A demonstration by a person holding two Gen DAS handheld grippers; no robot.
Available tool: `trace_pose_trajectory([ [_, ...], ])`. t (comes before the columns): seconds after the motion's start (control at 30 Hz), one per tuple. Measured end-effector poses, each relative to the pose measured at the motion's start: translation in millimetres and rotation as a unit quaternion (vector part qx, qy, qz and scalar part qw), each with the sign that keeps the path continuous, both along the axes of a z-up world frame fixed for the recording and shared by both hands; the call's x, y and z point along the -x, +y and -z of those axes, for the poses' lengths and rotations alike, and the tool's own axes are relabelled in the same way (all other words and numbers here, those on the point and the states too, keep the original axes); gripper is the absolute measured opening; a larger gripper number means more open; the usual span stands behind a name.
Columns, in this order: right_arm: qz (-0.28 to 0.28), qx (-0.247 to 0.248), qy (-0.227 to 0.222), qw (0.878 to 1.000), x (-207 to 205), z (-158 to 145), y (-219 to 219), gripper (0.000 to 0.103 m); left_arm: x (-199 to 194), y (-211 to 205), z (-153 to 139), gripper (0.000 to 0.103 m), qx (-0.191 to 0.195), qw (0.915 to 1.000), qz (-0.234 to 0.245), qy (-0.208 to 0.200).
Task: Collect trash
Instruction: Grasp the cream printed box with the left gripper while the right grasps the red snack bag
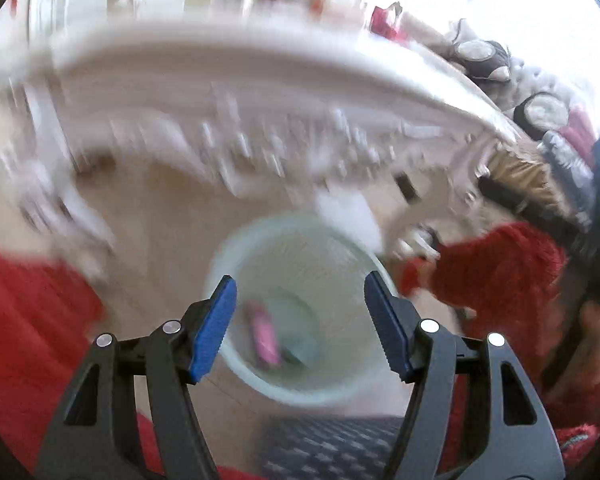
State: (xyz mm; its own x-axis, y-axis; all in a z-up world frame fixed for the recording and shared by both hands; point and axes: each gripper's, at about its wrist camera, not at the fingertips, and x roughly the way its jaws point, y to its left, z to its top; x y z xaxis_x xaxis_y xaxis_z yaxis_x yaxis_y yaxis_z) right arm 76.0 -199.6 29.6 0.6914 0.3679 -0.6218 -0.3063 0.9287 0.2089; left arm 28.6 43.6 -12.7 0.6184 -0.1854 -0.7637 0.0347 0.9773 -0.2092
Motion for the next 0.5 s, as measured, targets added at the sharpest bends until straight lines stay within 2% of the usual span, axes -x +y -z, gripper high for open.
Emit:
trace_pose_trajectory([
  [0.03,0.001,-0.001,-0.012,1.000,-7,-12,-3,0.074,-6,1,-23,0.065,-0.037,0.9988,0.003,-0.032],
  [0.1,0.005,0.003,-0.030,1.000,-33,-39,-10,0.083,-22,5,-58,0.065,-0.078,0.9936,0.005,-0.082],
  [0.13,0.009,0.004,-0.040,0.999,-51,-51,-13,0.083,-34,7,-74,0.069,-0.100,0.9894,0.005,-0.105],
  [0.17,0.013,0.007,-0.047,0.999,-64,-59,-13,0.083,-51,9,-91,0.080,-0.130,0.9830,0.000,-0.130],
  [0.23,0.019,0.020,-0.060,0.998,-100,-73,-15,0.083,-85,14,-115,0.081,-0.169,0.9717,-0.019,-0.164],
  [0.27,0.018,0.026,-0.059,0.998,-115,-77,-12,0.083,-108,19,-124,0.081,-0.173,0.9704,-0.021,-0.167],
  [0.37,-0.015,0.034,-0.035,0.999,-166,-77,-8,0.083,-174,35,-137,0.081,-0.132,0.9789,0.000,-0.156],
  [0.43,-0.035,0.054,-0.024,0.998,-194,-73,-3,0.083,-205,41,-135,0.081,-0.145,0.9789,-0.003,-0.144],
  [0.5,-0.053,0.083,-0.015,0.995,-220,-66,4,0.083,-239,42,-127,0.081,-0.178,0.9758,-0.001,-0.127],
])
